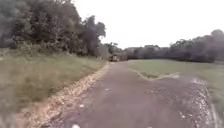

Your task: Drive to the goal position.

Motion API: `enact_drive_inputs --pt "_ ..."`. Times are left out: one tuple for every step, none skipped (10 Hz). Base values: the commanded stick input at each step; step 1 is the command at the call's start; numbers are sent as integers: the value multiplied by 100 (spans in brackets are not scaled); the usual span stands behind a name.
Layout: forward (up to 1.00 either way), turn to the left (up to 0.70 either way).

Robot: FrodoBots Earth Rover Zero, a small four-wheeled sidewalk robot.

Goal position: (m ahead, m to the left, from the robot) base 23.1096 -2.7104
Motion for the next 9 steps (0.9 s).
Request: enact_drive_inputs --pt "70 -6" --pt "70 -10" --pt "70 -19" --pt "70 -29" --pt "70 -32" --pt "70 -25" --pt "70 -18" --pt "70 -9" --pt "70 0"
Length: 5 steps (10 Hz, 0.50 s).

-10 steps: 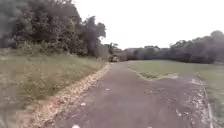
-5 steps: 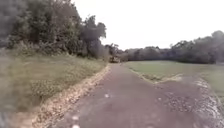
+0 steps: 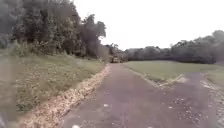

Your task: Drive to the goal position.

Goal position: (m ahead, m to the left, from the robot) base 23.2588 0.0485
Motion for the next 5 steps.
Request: enact_drive_inputs --pt "70 0" --pt "70 0" --pt "70 0" --pt "70 0" --pt "70 0"
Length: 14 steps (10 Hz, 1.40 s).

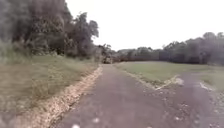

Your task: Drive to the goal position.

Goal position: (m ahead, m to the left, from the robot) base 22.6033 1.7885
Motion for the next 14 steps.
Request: enact_drive_inputs --pt "70 0" --pt "70 0" --pt "70 0" --pt "70 0" --pt "70 0" --pt "70 0" --pt "70 0" --pt "70 0" --pt "70 0" --pt "70 0" --pt "70 0" --pt "70 0" --pt "70 0" --pt "70 0"
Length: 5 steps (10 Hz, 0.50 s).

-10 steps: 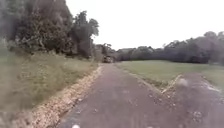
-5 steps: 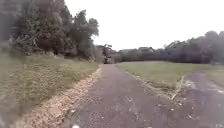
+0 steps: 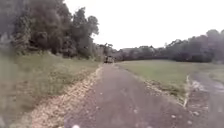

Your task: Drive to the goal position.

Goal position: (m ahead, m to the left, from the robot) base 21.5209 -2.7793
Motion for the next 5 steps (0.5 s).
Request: enact_drive_inputs --pt "70 0" --pt "70 -14" --pt "70 -29" --pt "70 -32" --pt "70 -28"
